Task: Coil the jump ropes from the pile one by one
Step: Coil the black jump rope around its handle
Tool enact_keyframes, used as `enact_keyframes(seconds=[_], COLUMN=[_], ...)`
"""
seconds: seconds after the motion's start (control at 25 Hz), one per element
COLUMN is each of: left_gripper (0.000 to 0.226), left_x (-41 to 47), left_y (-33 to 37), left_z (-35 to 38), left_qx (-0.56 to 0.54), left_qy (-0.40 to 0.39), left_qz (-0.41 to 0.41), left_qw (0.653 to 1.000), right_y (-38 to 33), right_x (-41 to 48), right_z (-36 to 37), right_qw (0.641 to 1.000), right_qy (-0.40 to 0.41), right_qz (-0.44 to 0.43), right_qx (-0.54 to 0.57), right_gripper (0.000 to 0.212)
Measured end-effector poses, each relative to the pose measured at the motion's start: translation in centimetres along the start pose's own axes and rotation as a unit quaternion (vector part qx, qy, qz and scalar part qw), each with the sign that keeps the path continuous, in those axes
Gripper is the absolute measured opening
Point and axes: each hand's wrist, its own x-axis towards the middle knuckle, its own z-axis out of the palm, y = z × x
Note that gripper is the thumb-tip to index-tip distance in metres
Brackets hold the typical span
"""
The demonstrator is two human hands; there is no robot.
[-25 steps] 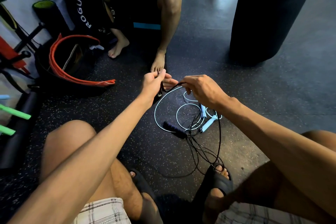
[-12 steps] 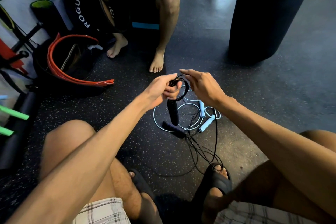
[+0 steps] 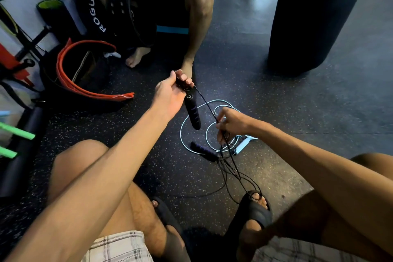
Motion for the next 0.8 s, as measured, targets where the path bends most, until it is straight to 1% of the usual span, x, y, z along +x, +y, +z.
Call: enact_keyframes(seconds=[0.08, 0.16, 0.2, 0.28, 0.36, 0.44, 0.52, 0.56, 0.6, 0.68, 0.76, 0.8], left_gripper=[0.031, 0.029, 0.028, 0.027, 0.029, 0.03, 0.031, 0.032, 0.033, 0.037, 0.042, 0.045], left_x=[0.3, 0.1, 0.1, 0.0, 0.1, 0.0, -0.6, -0.9, -1.1, -1.5, -1.7, -1.9], left_y=[0.1, -0.1, -0.2, -0.5, -0.8, -1.1, -1.3, -1.5, -1.8, -2.3, -2.6, -2.6], left_z=[-0.3, -0.5, -0.6, -1.0, -1.2, -1.2, -0.8, -0.7, -0.5, -0.3, -0.1, 0.2], left_qx=[0.027, 0.107, 0.169, 0.296, 0.377, 0.437, 0.504, 0.524, 0.527, 0.497, 0.459, 0.45], left_qy=[0.029, 0.029, 0.025, 0.017, 0.008, -0.013, -0.044, -0.063, -0.085, -0.135, -0.183, -0.194], left_qz=[0.04, 0.079, 0.104, 0.15, 0.158, 0.145, 0.122, 0.101, 0.074, 0.011, -0.046, -0.069], left_qw=[0.998, 0.991, 0.98, 0.943, 0.913, 0.887, 0.854, 0.844, 0.842, 0.857, 0.868, 0.869], right_y=[0.0, -0.2, -0.4, -0.9, -1.4, -2.2, -2.7, -2.9, -3.0, -3.0, -2.9, -2.8], right_x=[0.1, 0.2, 0.3, 0.1, -0.1, -0.5, -0.9, -1.0, -1.1, -1.1, -1.0, -1.0], right_z=[0.3, 0.4, 0.3, 0.1, -0.4, -0.9, -1.4, -1.6, -1.9, -2.4, -2.6, -2.7], right_qw=[0.999, 0.986, 0.973, 0.943, 0.916, 0.898, 0.883, 0.878, 0.874, 0.872, 0.877, 0.88], right_qy=[0.01, 0.068, 0.101, 0.158, 0.201, 0.239, 0.278, 0.296, 0.314, 0.341, 0.357, 0.363], right_qz=[-0.029, -0.095, -0.133, -0.212, -0.279, -0.319, -0.337, -0.339, -0.335, -0.317, -0.297, -0.286], right_qx=[-0.036, -0.122, -0.157, -0.201, -0.206, -0.187, -0.171, -0.165, -0.16, -0.149, -0.127, -0.107], right_gripper=[0.011, 0.014, 0.013, 0.008, 0.008, 0.011, 0.013, 0.013, 0.013, 0.011, 0.011, 0.012])
